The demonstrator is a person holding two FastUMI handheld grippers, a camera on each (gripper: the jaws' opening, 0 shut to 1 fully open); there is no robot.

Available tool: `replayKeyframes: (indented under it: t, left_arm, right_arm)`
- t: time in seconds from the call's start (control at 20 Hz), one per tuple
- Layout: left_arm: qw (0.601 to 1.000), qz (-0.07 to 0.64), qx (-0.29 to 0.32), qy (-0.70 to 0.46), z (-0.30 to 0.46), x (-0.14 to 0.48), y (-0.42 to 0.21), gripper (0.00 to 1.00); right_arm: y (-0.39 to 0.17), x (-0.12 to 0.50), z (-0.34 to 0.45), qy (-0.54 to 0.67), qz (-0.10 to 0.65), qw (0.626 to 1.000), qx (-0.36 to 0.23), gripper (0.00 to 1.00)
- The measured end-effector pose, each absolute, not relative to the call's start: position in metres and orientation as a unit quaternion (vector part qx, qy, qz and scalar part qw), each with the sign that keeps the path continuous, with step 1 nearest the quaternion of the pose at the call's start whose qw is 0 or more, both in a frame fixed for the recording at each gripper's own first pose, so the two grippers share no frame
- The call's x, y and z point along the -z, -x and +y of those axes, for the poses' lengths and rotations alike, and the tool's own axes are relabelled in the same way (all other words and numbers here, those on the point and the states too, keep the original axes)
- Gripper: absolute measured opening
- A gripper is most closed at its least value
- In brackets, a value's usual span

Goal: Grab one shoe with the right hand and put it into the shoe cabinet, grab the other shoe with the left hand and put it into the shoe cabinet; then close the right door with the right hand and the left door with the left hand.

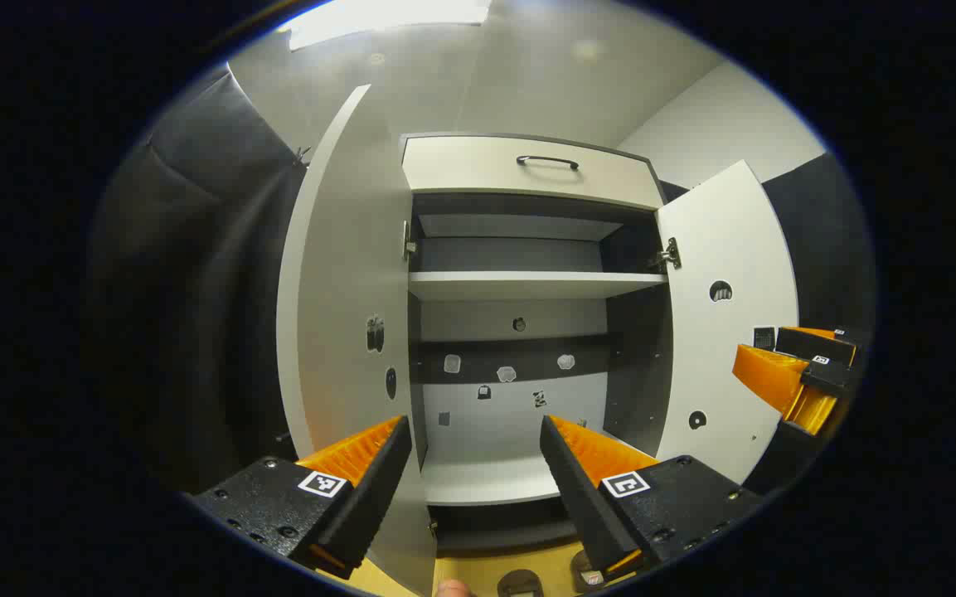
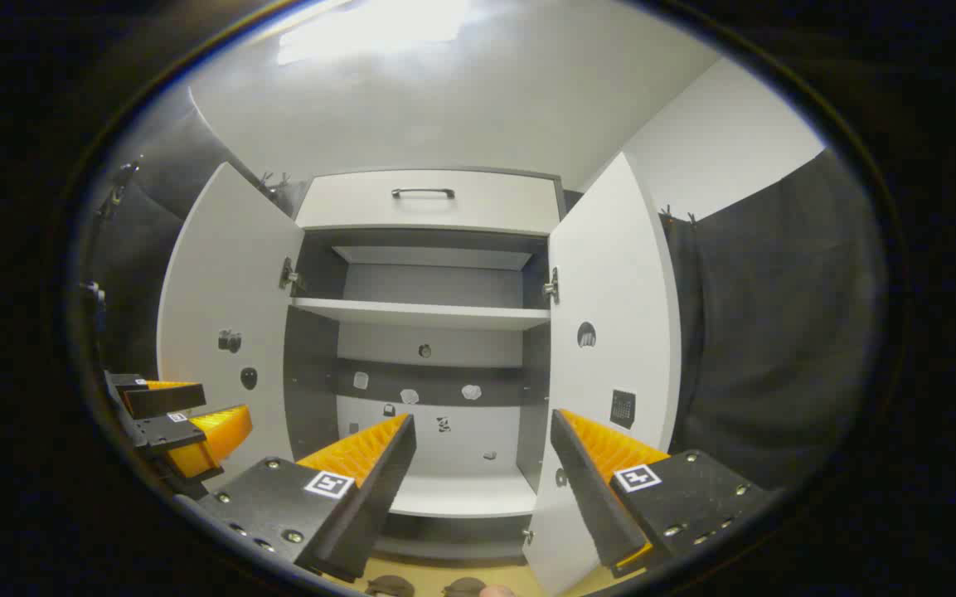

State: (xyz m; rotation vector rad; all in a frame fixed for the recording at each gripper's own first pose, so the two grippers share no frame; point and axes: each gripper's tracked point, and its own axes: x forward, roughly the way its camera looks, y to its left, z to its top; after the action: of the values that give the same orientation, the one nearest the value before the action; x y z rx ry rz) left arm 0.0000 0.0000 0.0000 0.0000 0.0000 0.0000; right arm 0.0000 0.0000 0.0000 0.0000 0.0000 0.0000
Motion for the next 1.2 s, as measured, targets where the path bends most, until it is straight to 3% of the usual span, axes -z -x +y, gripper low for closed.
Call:
replayKeyframes:
  t: [0.15,0.2,0.35,0.45,0.6,0.75,0.85,0.95,1.05,1.15,1.2]
  left_arm:
    - [1.000,0.003,-0.006,0.000,0.003,0.001,0.001,0.93]
    - [1.000,0.003,-0.008,0.000,0.004,0.002,0.003,0.92]
    - [1.000,0.010,-0.008,0.002,0.004,0.004,0.004,0.96]
    - [1.000,0.015,-0.009,0.007,0.004,0.007,0.004,0.93]
    - [1.000,0.016,-0.016,0.004,0.007,0.008,0.004,0.96]
    - [1.000,0.011,-0.024,0.002,0.011,0.004,0.005,0.96]
    - [1.000,0.008,-0.029,0.001,0.013,0.002,0.007,0.96]
    - [0.999,0.009,-0.035,-0.003,0.018,0.002,0.009,0.96]
    - [0.999,0.010,-0.040,-0.004,0.023,0.002,0.011,0.92]
    - [0.999,0.010,-0.046,-0.005,0.029,0.002,0.012,0.93]
    - [0.999,0.009,-0.049,-0.007,0.032,0.002,0.013,0.96]
  right_arm:
    - [0.000,0.001,0.001,0.001,0.003,1.000,-0.005,0.94]
    - [0.000,0.002,0.001,0.001,0.003,1.000,-0.006,0.98]
    - [-0.001,0.002,0.002,0.002,0.002,1.000,-0.010,0.98]
    - [-0.001,0.002,0.003,0.004,0.004,1.000,-0.013,0.93]
    - [-0.003,0.005,0.004,0.010,0.008,1.000,-0.015,0.98]
    - [-0.002,0.006,0.004,0.012,0.009,1.000,-0.017,0.93]
    - [-0.005,0.013,0.005,0.017,0.014,1.000,-0.018,0.98]
    - [-0.007,0.032,0.008,0.027,0.026,0.999,-0.023,0.94]
    - [0.001,0.068,0.012,0.037,0.051,0.997,-0.033,0.94]
    - [0.006,0.111,0.021,0.040,0.078,0.995,-0.037,0.94]
    - [0.007,0.134,0.023,0.040,0.094,0.994,-0.036,0.98]
